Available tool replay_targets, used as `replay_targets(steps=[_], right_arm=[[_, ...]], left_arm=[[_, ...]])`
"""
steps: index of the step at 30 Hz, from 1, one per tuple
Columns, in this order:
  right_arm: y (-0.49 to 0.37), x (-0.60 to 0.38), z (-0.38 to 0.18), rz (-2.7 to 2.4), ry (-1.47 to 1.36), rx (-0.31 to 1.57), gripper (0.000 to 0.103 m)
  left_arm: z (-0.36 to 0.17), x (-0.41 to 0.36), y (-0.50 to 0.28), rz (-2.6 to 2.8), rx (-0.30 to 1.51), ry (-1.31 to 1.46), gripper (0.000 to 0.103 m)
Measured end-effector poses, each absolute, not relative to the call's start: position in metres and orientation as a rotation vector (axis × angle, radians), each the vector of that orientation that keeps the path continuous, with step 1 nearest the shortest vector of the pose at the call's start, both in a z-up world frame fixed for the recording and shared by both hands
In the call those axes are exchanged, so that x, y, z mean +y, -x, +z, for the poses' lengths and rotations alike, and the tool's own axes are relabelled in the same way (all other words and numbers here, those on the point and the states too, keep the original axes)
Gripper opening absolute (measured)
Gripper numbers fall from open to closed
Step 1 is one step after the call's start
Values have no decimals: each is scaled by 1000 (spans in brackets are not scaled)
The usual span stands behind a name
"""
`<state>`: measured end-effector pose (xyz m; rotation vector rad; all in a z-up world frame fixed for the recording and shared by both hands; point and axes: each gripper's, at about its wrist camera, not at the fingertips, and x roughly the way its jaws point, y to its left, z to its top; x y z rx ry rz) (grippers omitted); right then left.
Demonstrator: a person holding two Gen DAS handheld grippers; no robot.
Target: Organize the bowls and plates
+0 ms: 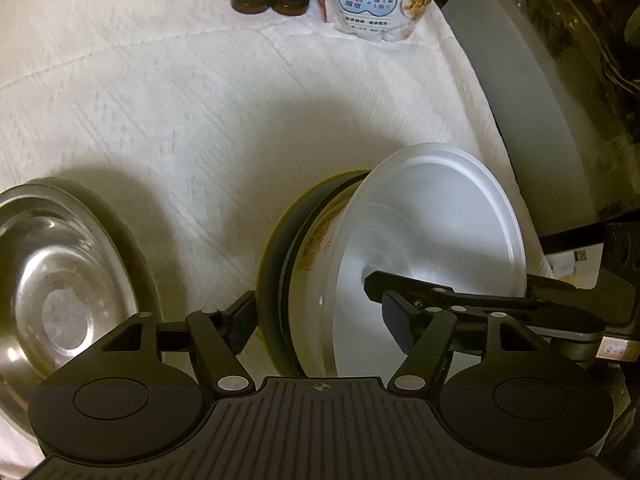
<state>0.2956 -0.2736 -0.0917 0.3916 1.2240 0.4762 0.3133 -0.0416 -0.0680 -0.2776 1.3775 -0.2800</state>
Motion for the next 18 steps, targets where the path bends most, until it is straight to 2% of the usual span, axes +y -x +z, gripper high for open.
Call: replay_targets(steps=[4, 18], right_arm=[[-295, -275, -94, 478, -405, 1239, 59], [-292, -267, -92, 485, -394, 1272, 59]], left_arm=[[-68, -46, -313, -269, 1377, 261, 72], [-66, -37, -304, -243, 1400, 295, 72]])
